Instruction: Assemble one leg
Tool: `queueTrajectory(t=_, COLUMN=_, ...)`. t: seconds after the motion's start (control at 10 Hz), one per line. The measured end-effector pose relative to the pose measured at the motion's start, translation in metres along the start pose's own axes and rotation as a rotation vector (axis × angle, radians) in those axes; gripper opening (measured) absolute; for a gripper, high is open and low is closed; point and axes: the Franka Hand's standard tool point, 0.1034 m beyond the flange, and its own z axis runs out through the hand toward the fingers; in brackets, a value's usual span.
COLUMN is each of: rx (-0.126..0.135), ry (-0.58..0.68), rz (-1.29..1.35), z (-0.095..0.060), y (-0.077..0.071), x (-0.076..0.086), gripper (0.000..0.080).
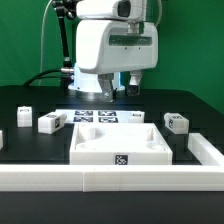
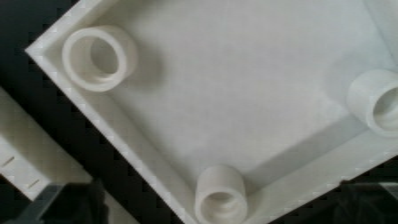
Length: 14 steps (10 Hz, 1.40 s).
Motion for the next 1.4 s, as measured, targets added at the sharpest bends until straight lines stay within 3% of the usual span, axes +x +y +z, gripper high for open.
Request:
queueTrajectory(t=0.8, rx=-0.005, ry=-0.004, rz=-0.098, z=0.005, y=-0.005, x=-0.004, gripper=0.065)
queueTrajectory(t=1.1, rx=0.026, ry=-0.029, rz=-0.265, z=0.02, y=-0.019, x=-0.011, gripper=0.065)
queueTrajectory(t=1.3, rx=0.056, ry=-0.031, rz=-0.237, z=0.028, y=-0.028, x=-0.02, gripper=0.065)
queueTrajectory(t=1.4, rx=0.051, ry=-0.031, rz=-0.241, z=0.027, y=-0.026, x=-0.019, gripper=0.065)
